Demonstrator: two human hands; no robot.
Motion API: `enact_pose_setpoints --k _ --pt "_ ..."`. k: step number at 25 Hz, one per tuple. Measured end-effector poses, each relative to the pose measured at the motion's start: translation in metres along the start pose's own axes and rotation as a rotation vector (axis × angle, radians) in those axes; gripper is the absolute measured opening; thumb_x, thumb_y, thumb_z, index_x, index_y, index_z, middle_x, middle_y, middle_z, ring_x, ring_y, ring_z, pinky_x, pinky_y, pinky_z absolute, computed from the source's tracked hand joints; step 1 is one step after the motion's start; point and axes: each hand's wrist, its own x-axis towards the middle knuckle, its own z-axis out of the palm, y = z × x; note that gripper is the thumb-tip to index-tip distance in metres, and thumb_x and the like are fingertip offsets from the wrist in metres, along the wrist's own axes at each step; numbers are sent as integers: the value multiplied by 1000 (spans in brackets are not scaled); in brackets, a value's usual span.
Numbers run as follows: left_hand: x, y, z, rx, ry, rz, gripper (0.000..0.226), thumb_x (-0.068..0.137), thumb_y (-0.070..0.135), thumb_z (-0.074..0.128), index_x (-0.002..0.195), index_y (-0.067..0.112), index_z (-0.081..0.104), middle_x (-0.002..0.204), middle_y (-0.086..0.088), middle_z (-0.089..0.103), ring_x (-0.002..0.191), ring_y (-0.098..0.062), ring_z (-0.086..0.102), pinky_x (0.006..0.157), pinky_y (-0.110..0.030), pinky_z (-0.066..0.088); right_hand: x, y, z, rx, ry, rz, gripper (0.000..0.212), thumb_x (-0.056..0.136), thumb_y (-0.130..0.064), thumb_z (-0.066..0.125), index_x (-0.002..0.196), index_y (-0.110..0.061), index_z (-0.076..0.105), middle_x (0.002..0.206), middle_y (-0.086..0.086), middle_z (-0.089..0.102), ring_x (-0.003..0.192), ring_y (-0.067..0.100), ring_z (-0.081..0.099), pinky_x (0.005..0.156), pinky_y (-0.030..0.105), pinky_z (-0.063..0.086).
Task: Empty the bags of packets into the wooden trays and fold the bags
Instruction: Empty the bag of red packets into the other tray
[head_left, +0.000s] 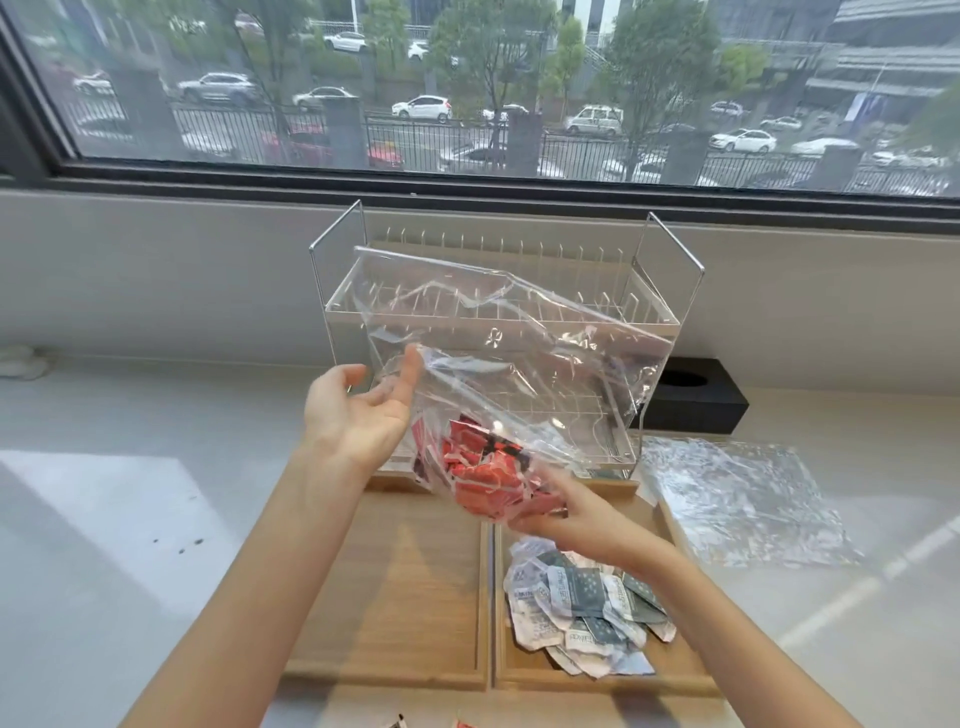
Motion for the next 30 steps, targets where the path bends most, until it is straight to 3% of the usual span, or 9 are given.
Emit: enact_pose_setpoints --k 3,7,10,12,16,19,25,28,30 --pt "0 10 -4 198 -72 -37 41 90 8 32 126 -10 31 120 -25 53 98 -28 61 81 -32 56 0 -1 1 157 112 -38 12 92 -19 49 93 -27 58 56 -20 61 45 -7 48 47 7 39" --pt "8 31 -21 740 -93 99 21 88 28 49 105 17 54 92 -1 57 70 -7 63 60 -21 54 -3 6 -8 439 137 -42 14 87 -24 51 96 -18 59 60 -14 62 55 3 51 62 16 51" --pt "14 39 -49 1310 -126 310 111 49 73 65 140 27 20 119 5 46 100 -7 53 87 -24 45 -8 14 -14 516 80 -28 29 79 -32 55 102 -14 58 63 -12 63 56 5 52 67 20 54" --pt "16 29 -73 1508 -284 149 137 32 76 69 143 31 3 135 12 35 119 -9 45 95 -22 43 -10 20 -12 544 24 -15 33 77 -36 56 101 -12 57 63 -14 62 57 5 53 70 21 54" --pt "22 0 -106 1639 -292 70 68 50 61 74 113 52 48 116 17 62 107 -1 58 81 -14 49 -14 29 0 511 -8 60 34 75 -40 58 97 -15 58 78 -7 61 68 8 61 75 24 55" --pt "25 -11 -129 1565 -150 159 33 61 43 74 91 39 62 94 8 72 91 -9 67 65 -15 50 -19 37 6 228 0 74 26 80 -48 50 100 -35 60 96 -17 69 91 -1 65 79 19 53" --pt "17 -23 -160 1469 -35 48 22 71 33 70 91 27 63 91 -2 72 67 -13 70 48 -20 50 -22 44 13 195 63 82 22 89 -26 54 111 -28 57 97 -13 72 91 1 66 78 9 49" --pt "15 -28 -170 1480 -11 -25 21 76 34 66 95 25 63 95 -3 71 73 -17 71 53 -23 52 -20 45 15 126 115 108 12 88 -31 53 99 -34 55 98 -15 65 83 -14 61 66 1 42" --pt "13 -31 -175 1478 3 -46 30 76 34 65 103 21 61 99 -7 70 81 -22 70 60 -28 54 -17 43 17 154 182 101 12 88 -35 51 99 -35 53 109 -14 59 92 -10 58 73 7 42"
